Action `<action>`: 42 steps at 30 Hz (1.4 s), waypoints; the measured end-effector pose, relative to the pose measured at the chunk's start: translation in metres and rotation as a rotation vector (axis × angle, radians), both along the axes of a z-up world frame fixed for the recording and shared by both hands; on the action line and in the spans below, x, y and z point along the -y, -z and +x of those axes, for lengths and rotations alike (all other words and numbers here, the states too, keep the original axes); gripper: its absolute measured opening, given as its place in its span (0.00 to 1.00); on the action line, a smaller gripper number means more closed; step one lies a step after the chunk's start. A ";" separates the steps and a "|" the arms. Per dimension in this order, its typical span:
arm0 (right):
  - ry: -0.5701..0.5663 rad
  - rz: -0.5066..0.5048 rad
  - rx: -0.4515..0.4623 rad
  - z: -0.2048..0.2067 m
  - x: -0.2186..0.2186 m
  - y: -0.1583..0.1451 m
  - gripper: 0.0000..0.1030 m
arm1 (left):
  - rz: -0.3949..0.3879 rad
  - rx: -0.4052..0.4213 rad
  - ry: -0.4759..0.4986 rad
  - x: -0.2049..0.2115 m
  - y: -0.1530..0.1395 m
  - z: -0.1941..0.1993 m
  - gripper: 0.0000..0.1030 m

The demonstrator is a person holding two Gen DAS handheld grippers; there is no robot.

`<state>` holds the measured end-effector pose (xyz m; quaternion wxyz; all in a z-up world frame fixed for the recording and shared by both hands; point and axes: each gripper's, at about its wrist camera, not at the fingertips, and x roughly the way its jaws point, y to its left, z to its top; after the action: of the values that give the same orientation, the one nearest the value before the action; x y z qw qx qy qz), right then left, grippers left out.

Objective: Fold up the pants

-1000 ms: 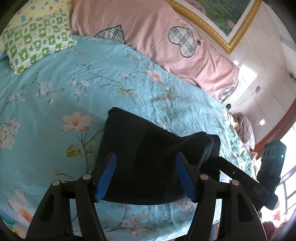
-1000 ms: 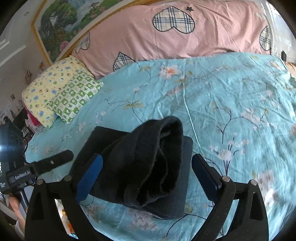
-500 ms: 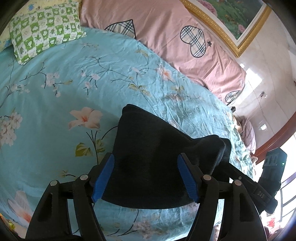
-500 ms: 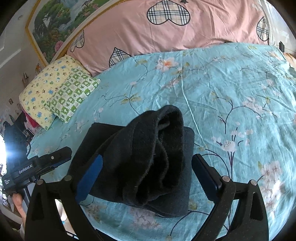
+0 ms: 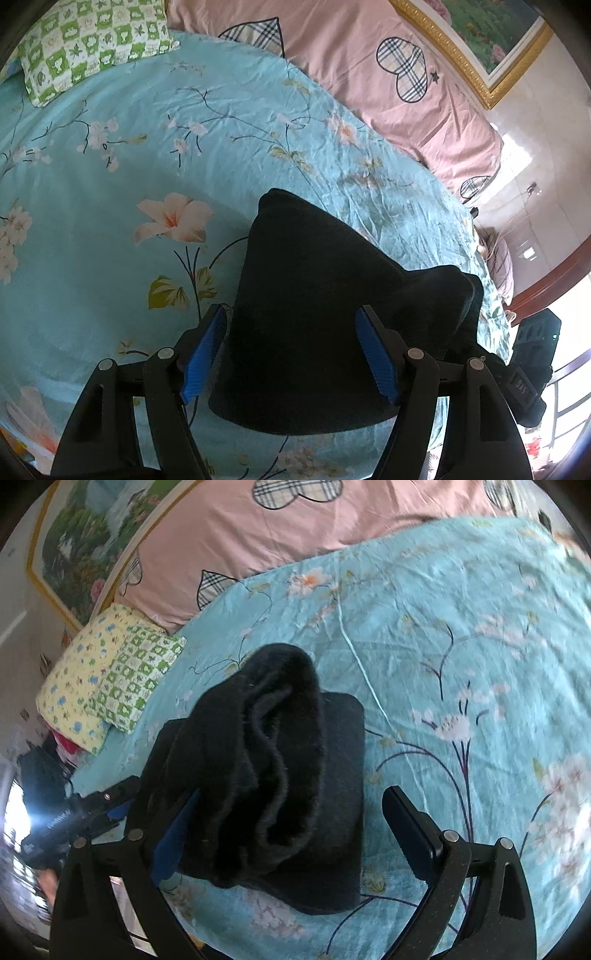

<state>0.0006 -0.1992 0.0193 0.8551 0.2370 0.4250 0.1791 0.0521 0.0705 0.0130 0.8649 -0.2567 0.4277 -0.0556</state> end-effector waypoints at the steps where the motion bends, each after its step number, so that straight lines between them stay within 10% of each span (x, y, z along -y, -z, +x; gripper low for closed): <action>1: 0.001 0.019 -0.008 0.001 0.002 0.002 0.94 | -0.001 -0.006 0.000 0.000 0.002 0.002 0.71; 16: -0.021 0.084 0.012 -0.007 0.013 0.014 0.75 | -0.029 -0.059 -0.004 -0.004 0.024 0.017 0.70; 20: -0.032 0.130 0.007 -0.006 0.015 0.018 0.70 | -0.082 -0.079 0.015 -0.004 0.034 0.022 0.54; 42: -0.088 0.157 0.078 -0.009 -0.003 -0.007 0.52 | -0.049 0.008 0.009 -0.006 -0.006 0.002 0.33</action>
<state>-0.0088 -0.1966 0.0266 0.8411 0.2770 0.3859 0.2585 0.0539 0.0765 0.0189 0.8598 -0.2759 0.4237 -0.0709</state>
